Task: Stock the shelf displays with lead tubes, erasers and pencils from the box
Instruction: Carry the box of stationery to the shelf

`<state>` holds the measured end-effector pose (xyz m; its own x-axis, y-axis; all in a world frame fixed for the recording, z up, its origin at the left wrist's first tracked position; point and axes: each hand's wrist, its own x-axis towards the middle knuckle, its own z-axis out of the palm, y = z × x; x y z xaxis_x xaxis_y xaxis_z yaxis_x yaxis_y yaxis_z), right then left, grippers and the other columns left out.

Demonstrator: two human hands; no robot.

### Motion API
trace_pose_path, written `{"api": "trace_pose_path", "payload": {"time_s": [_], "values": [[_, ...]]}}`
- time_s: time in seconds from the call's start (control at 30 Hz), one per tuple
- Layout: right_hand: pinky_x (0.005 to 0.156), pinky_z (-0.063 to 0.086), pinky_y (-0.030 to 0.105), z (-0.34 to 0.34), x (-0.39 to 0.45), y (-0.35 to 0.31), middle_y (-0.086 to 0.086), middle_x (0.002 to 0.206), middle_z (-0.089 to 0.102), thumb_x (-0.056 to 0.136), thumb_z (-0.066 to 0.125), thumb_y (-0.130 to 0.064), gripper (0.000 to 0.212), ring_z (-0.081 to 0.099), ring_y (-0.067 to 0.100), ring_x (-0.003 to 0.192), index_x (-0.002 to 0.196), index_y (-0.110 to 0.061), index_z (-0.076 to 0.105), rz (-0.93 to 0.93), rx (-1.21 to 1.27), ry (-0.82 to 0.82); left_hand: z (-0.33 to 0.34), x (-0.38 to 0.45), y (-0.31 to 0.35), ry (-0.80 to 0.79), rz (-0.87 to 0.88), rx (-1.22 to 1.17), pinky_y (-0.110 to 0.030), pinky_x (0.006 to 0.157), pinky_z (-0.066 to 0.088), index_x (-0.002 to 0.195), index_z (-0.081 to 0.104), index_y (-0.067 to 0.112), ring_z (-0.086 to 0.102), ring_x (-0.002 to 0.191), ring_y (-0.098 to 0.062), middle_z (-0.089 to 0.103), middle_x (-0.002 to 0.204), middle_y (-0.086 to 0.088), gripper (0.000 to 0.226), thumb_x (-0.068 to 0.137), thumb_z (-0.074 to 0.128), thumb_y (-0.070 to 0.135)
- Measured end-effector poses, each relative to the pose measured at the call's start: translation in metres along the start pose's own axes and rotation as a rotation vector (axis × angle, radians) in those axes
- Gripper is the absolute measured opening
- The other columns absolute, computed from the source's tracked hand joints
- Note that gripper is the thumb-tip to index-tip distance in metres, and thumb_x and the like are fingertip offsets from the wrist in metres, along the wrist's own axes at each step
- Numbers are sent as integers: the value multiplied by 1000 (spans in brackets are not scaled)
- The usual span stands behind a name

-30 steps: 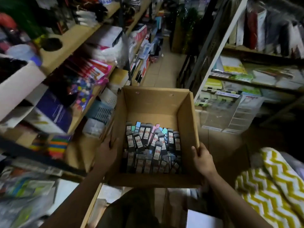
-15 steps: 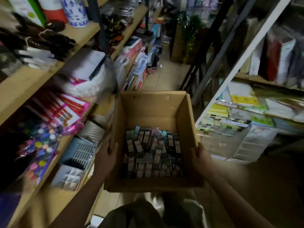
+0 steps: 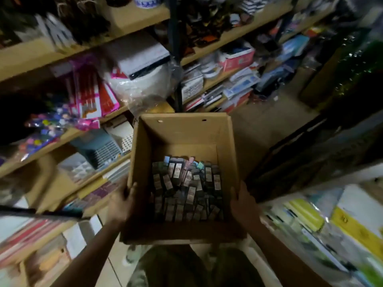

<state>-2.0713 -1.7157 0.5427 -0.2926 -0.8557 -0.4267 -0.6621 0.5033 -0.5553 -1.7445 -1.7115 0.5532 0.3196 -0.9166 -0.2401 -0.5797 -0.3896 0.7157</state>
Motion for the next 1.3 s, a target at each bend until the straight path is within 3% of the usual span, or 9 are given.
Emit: {"api": "trace_pose_path", "payload": {"time_s": [0.1, 0.27, 0.4, 0.5, 0.6, 0.73, 0.93, 1.13, 1.3], "values": [[84, 51, 42, -23, 14, 3, 4, 105, 59, 103, 37, -36, 31, 61, 25, 95, 129, -19, 41, -105, 11, -125, 11, -42, 5, 94, -104, -71, -37, 86, 47, 140, 48, 20, 59, 103, -25, 63, 123, -9, 43, 99, 50, 31], [55, 45, 21, -22, 22, -3, 13, 98, 62, 105, 36, -21, 33, 64, 22, 82, 137, -12, 39, -254, 8, -313, 33, -94, -15, 211, -313, -231, -30, 69, 49, 134, 53, 18, 64, 91, -22, 68, 113, -7, 37, 99, 52, 29], [78, 56, 39, 4, 19, -20, 19, 121, 57, 105, 33, -21, 47, 61, 32, 103, 151, -17, 23, -244, -47, -473, 36, -132, -41, 379, -448, -295, -33, 73, 52, 129, 58, 16, 65, 97, -27, 69, 108, -9, 32, 98, 54, 24], [92, 51, 50, 28, 15, -38, 11, 117, 59, 105, 35, -19, 48, 58, 39, 112, 151, -17, 22, -300, -126, -585, 31, -160, -57, 459, -539, -331, -48, 86, 54, 133, 55, 17, 63, 104, -31, 67, 116, -11, 36, 99, 53, 29], [72, 58, 31, 57, 10, -58, -8, 91, 56, 104, 38, -20, 47, 65, 17, 87, 149, -14, 27, -406, -242, -629, 24, -185, -72, 548, -614, -384, -50, 84, 55, 135, 52, 16, 64, 100, -31, 66, 115, -13, 39, 99, 52, 30], [40, 39, 10, 98, 0, -92, -12, 86, 51, 104, 39, -20, 37, 49, -3, 63, 140, -15, 36, -564, -347, -664, 15, -212, -86, 628, -695, -478, -54, 89, 53, 139, 48, 15, 61, 107, -32, 62, 122, -14, 41, 100, 49, 27], [81, 46, 32, 143, -9, -148, 8, 130, 56, 105, 38, -25, 45, 56, 26, 116, 148, -20, 28, -684, -470, -762, 11, -219, -102, 799, -836, -534, -55, 86, 54, 142, 44, 19, 61, 107, -34, 59, 125, -14, 46, 99, 48, 34], [102, 37, 41, 193, 8, -195, 8, 144, 46, 105, 36, -31, 53, 40, 28, 135, 154, -21, 17, -792, -664, -866, 28, -206, -115, 947, -960, -649, -52, 86, 55, 141, 43, 29, 62, 103, -29, 62, 120, -7, 42, 100, 48, 34], [96, 40, 38, 241, 19, -222, 9, 136, 53, 105, 38, -24, 46, 49, 28, 127, 148, -16, 27, -925, -788, -914, 55, -183, -127, 1068, -1045, -706, -48, 91, 50, 136, 46, 30, 57, 103, -24, 58, 115, 0, 35, 100, 47, 29]]}}
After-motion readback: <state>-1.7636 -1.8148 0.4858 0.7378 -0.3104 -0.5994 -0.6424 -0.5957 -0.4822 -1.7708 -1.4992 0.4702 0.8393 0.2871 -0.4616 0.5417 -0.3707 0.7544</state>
